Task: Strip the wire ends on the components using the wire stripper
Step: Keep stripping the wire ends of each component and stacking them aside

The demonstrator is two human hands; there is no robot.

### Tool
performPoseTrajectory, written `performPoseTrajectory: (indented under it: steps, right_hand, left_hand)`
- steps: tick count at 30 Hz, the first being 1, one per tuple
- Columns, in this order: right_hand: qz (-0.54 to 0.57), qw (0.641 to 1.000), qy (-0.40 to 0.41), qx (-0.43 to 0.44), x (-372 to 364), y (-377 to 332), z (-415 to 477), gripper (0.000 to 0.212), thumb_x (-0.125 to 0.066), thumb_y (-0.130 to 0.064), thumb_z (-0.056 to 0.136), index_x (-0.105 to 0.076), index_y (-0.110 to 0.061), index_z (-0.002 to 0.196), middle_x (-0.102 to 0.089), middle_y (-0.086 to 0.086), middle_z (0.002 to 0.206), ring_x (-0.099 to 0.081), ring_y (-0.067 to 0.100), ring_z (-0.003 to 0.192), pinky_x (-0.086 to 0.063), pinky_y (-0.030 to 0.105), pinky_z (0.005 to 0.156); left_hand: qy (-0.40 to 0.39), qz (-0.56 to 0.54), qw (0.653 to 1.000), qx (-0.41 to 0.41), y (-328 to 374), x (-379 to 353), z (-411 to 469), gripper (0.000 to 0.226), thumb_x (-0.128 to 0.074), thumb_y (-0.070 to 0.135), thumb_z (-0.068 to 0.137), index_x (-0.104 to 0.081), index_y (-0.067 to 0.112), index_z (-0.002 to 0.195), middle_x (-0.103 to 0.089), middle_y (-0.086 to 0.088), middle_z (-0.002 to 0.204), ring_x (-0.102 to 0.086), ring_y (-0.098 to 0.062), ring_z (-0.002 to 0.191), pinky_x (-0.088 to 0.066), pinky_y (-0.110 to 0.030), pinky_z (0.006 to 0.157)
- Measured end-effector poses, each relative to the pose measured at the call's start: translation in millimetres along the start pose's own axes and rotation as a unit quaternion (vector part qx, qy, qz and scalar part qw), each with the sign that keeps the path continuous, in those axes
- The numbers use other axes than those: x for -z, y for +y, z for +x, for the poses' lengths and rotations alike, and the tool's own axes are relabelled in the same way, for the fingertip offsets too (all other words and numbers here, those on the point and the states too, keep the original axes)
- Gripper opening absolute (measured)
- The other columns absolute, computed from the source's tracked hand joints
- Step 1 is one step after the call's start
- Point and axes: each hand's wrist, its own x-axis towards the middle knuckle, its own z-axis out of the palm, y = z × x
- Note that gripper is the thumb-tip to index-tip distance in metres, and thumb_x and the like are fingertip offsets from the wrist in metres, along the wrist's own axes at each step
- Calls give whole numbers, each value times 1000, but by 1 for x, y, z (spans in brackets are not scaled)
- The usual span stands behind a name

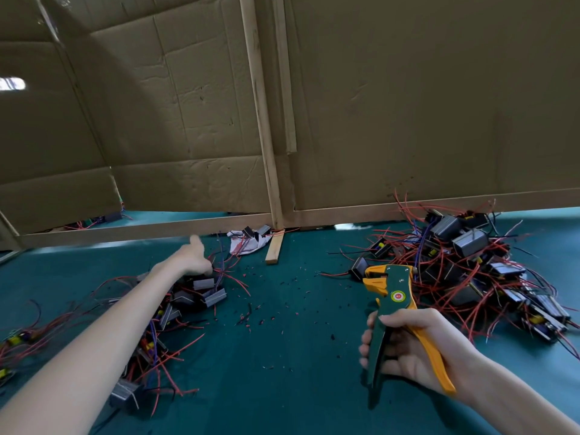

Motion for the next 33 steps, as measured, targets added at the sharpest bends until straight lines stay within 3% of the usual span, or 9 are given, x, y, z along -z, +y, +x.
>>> performPoseTrajectory:
  steps: [5,10,13,16,18,22,24,29,33]
  right_hand:
    - [0,1000,-4,3,-1,0,-1,15,-61,-4,65,-70,6,72,-63,27,79,-66,41,68,-58,53,67]
    - [-4,1000,-5,9,-1,2,0,15,-58,-3,71,-70,6,73,-63,27,80,-66,41,69,-58,53,68]
    - [-3,1000,2,12,0,2,1,16,-59,-4,70,-71,6,74,-63,27,80,-66,41,70,-58,53,68]
    - [-3,1000,3,15,0,2,1,16,-63,-4,64,-71,5,74,-63,27,80,-67,42,70,-57,52,67]
    - [-1,1000,3,20,-1,2,1,18,-65,-5,61,-71,5,74,-63,28,80,-67,42,71,-57,53,67]
    - [-5,999,-5,32,-2,2,-1,17,-64,-6,63,-72,3,75,-64,28,81,-67,42,72,-58,52,68]
    - [-11,999,-15,38,-3,2,-3,16,-63,-5,64,-72,3,75,-63,28,81,-67,41,72,-58,51,68]
    - [-19,998,-37,45,-4,0,-6,20,-70,-5,59,-72,2,77,-63,27,82,-67,41,73,-58,51,69]
    - [-14,997,-58,52,-5,-2,-7,43,-86,-8,45,-72,3,83,-63,28,84,-66,42,75,-57,53,71]
  left_hand:
    - [113,18,993,-24,-3,-6,1,33,-63,7,88,-53,6,119,-57,-15,117,-58,-30,100,-49,-35,79]
    - [380,56,913,-141,16,5,-21,40,-57,-18,81,-55,-3,118,-53,-24,116,-59,-41,77,-47,-42,61]
    - [392,40,901,-183,35,17,-33,26,-55,-13,87,-62,-5,111,-56,-22,115,-59,-40,86,-50,-43,72]
    - [409,-119,886,-185,54,25,-49,21,-55,3,95,-66,-4,111,-63,-20,113,-61,-32,95,-48,-31,86]
    - [352,-224,886,-203,67,26,-61,19,-54,6,95,-67,-2,107,-67,-14,103,-63,-18,78,-47,-9,74]
    - [34,-455,852,-258,94,0,-93,16,-47,2,98,-55,-3,111,-66,-15,96,-63,-21,72,-60,-32,69]
    - [-9,-481,835,-266,107,-16,-107,14,-42,5,101,-53,0,107,-62,-11,88,-58,-17,68,-57,-28,59]
    - [-22,-394,876,-278,132,-38,-122,16,-30,25,105,-34,10,104,-58,-3,81,-48,-19,62,-46,-30,52]
    - [-80,-425,838,-333,136,-42,-133,14,-36,19,104,-37,15,91,-69,-4,85,-58,-14,64,-43,-25,44]
